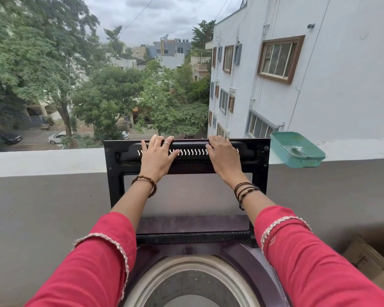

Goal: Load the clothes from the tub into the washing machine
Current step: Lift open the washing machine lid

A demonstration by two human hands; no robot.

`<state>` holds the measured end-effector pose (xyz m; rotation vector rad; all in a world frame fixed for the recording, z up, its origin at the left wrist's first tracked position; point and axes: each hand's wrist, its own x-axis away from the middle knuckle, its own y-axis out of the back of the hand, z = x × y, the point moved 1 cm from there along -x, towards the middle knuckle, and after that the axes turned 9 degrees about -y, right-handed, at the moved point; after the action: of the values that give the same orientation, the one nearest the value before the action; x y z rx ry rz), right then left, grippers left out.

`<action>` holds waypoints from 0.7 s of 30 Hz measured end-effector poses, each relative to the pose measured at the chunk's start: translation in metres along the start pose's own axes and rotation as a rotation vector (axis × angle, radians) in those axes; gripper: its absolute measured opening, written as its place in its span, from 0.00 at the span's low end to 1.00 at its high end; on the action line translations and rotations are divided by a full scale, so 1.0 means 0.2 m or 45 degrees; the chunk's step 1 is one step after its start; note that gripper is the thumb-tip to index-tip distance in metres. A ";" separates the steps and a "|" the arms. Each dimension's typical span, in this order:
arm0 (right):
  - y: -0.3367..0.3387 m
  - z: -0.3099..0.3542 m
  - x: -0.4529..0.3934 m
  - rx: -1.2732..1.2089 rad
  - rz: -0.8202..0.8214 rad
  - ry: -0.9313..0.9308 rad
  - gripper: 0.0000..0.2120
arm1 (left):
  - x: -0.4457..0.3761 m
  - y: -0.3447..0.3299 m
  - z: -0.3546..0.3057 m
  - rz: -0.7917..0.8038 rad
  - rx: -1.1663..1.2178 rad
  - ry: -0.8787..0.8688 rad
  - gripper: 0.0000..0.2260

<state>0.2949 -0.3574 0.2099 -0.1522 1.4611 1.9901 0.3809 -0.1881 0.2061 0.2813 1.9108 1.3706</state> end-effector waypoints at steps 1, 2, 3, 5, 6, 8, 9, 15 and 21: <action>-0.01 0.00 -0.01 0.005 0.011 0.000 0.19 | -0.01 -0.01 0.00 0.011 0.011 -0.001 0.23; -0.02 -0.01 -0.02 0.013 0.022 0.003 0.20 | -0.03 -0.02 0.01 0.026 0.013 -0.006 0.24; -0.03 -0.01 -0.03 0.026 0.038 0.010 0.21 | -0.04 -0.03 0.02 0.050 0.005 -0.017 0.24; -0.04 -0.03 -0.05 0.056 0.082 0.039 0.22 | -0.05 -0.04 0.05 0.120 -0.020 -0.052 0.25; -0.04 -0.04 -0.06 0.068 0.106 0.051 0.23 | -0.05 -0.04 0.07 0.154 -0.029 -0.073 0.26; -0.05 -0.05 -0.08 0.088 0.148 0.070 0.23 | -0.06 -0.04 0.11 0.204 -0.050 -0.118 0.26; -0.06 -0.05 -0.08 0.104 0.163 0.082 0.24 | -0.06 -0.04 0.12 0.216 -0.065 -0.137 0.26; -0.07 -0.06 -0.10 0.194 0.203 0.104 0.26 | -0.08 -0.06 0.13 0.223 -0.101 -0.130 0.27; -0.03 -0.04 -0.05 0.313 0.335 0.068 0.30 | -0.03 -0.04 0.04 0.280 -0.127 -0.051 0.32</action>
<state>0.3035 -0.3679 0.2075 0.0986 1.8246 1.9980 0.3918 -0.1883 0.2011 0.4776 1.8138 1.5861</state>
